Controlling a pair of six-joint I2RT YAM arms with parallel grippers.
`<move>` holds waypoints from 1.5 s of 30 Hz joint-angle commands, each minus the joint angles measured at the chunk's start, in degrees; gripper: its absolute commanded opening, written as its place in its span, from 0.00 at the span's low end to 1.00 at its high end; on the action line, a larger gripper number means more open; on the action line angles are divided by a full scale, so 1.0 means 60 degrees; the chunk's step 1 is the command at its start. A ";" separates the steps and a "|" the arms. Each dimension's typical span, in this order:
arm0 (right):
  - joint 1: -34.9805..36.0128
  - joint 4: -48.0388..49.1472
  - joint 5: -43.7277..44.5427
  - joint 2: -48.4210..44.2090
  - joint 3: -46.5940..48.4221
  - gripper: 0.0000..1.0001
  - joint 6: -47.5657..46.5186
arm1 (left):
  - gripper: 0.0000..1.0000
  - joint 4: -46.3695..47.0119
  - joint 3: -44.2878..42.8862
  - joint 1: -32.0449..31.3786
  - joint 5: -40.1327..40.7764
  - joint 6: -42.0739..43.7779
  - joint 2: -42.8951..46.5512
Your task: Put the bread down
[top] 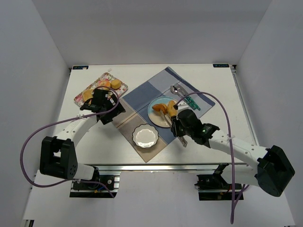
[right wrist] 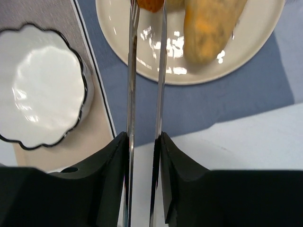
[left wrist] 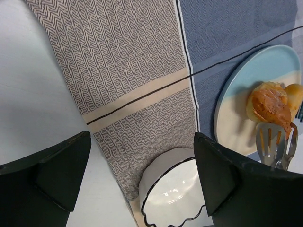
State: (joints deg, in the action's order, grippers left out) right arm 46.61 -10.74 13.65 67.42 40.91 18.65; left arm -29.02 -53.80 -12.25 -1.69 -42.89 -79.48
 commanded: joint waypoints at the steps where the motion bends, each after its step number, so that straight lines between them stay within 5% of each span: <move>1: 0.0010 0.0004 -0.0296 -0.0250 -0.0240 0.36 0.0435 | 0.98 0.0148 0.0207 -0.0082 -0.0070 0.0088 0.0122; 11: 0.0010 -0.0349 -0.0912 -0.0850 -0.0416 0.59 0.0436 | 0.98 0.0060 0.0383 -0.0097 -0.0011 0.0088 0.0429; 28: 0.0010 -0.0508 -0.0826 -0.2315 -0.0344 0.55 0.0787 | 0.98 -0.0086 0.0529 -0.0097 0.0107 0.0088 0.0796; 34: -0.0150 -0.1299 0.1457 -0.2462 0.0446 0.48 0.1137 | 0.98 -0.0159 0.0515 -0.0082 0.0136 0.0118 0.0869; 40: -0.1938 -0.1345 0.1065 -0.2227 0.0595 0.38 0.1125 | 0.98 -0.0379 0.0500 -0.0082 0.0136 0.0279 0.1015; 41: -0.4447 -0.1156 0.0891 -0.1879 0.0624 0.39 0.0805 | 0.98 -0.0423 0.0500 -0.0082 0.0150 0.0293 0.1059; 45: -0.6534 -0.0599 0.0392 -0.0940 0.0873 0.40 0.0231 | 0.98 -0.0467 0.0719 -0.0097 0.0517 0.0411 0.1250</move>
State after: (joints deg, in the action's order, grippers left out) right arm 14.09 -17.69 16.56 58.96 43.51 22.81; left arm -31.05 -50.78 -12.56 -0.32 -41.52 -74.96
